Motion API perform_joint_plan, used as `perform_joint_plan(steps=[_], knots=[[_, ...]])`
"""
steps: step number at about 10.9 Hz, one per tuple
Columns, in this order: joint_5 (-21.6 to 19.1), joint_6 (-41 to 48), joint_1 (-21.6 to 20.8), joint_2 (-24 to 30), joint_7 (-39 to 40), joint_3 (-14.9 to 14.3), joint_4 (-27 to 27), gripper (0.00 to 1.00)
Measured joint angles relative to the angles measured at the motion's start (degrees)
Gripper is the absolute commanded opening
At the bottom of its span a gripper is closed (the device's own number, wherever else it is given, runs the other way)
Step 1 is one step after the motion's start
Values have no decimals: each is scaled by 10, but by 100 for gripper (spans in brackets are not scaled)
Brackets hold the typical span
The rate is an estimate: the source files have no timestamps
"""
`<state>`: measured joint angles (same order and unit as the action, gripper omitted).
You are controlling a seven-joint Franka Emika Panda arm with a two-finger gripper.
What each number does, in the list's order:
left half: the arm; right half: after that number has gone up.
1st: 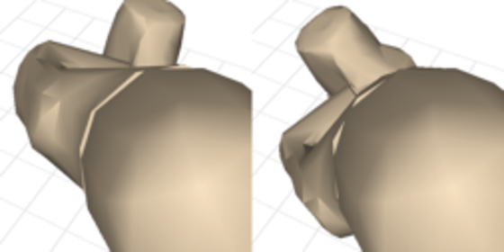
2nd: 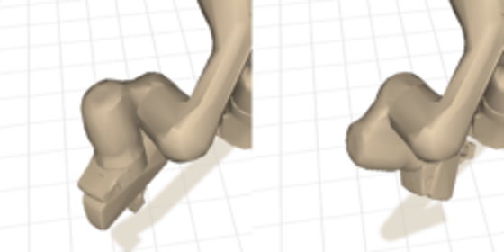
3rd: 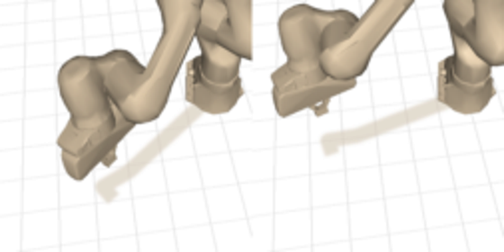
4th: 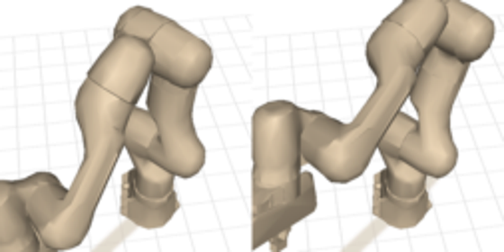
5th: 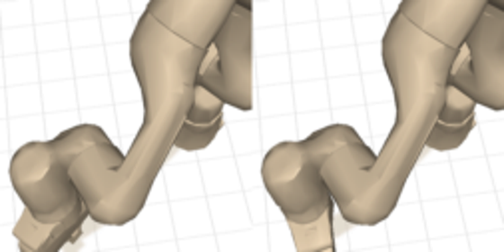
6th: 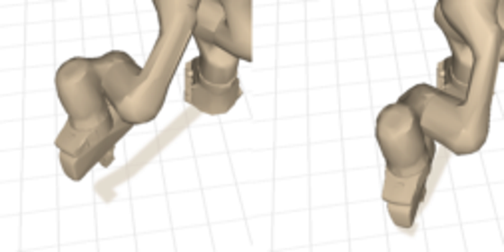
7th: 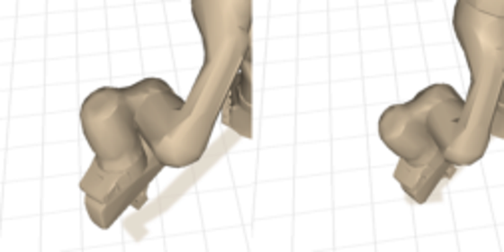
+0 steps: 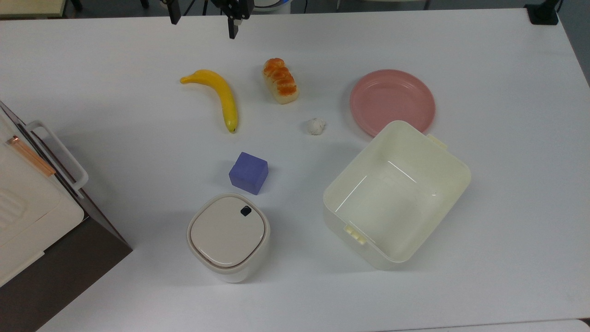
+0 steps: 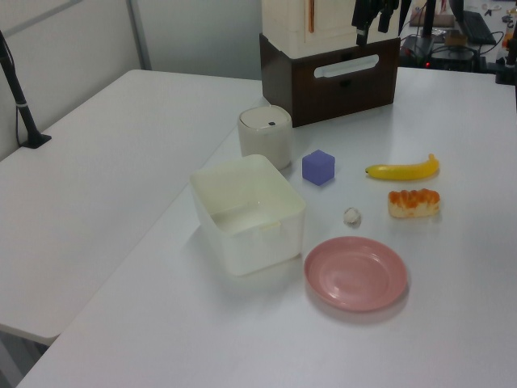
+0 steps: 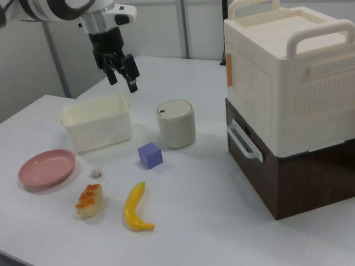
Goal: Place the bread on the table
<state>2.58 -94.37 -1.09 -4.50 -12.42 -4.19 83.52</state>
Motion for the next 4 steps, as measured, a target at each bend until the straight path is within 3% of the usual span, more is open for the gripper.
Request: perform_joint_plan(steps=[4], knots=[[0,11,0,1,3,0,4,100]])
